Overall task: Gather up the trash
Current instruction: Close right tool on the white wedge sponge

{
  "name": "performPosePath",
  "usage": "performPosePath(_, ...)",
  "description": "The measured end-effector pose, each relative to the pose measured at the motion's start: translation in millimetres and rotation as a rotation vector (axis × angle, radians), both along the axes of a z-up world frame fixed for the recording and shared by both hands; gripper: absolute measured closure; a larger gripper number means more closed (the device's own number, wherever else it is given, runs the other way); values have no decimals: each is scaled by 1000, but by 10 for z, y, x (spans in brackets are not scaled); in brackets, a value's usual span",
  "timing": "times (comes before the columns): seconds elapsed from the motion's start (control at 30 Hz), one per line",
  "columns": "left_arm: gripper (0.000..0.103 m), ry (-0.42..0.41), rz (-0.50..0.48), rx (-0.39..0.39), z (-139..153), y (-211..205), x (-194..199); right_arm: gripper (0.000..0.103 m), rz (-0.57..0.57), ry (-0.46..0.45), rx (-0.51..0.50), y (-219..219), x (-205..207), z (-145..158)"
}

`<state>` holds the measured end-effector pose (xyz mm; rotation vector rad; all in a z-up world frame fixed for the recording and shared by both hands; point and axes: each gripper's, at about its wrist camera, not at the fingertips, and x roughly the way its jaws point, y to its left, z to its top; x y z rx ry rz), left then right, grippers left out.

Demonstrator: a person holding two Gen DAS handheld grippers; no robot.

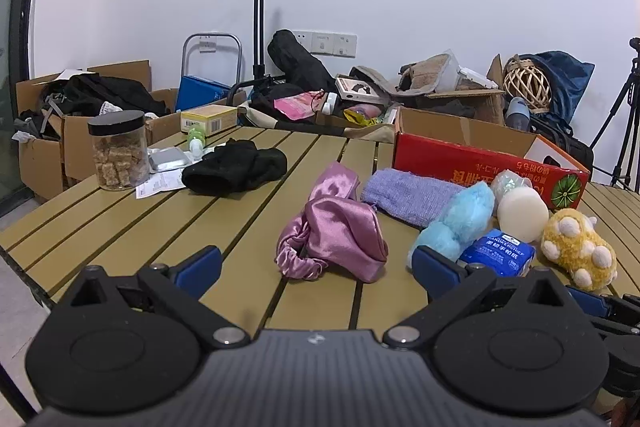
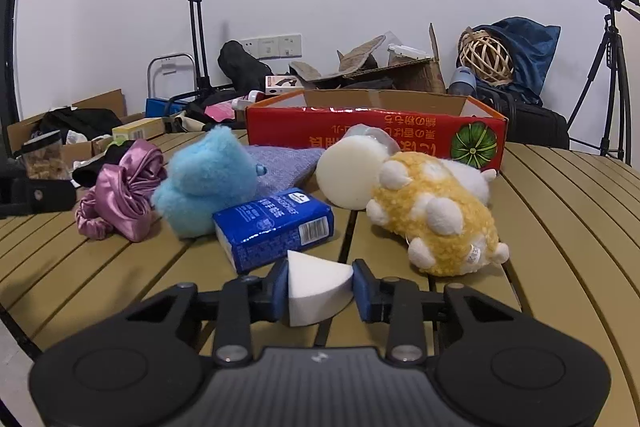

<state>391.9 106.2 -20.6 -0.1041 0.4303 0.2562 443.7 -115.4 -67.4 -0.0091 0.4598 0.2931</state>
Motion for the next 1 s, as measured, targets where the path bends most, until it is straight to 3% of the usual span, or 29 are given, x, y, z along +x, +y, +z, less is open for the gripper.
performPosePath(0.53, 0, 56, -16, -1, -73, 51, 449, 78, -105, -144, 33, -420, -155, 269)
performPosePath(1.0, 0, 95, 10, -34, -216, 220, 851, 78, -251, -154, 85, -872, -47, 273)
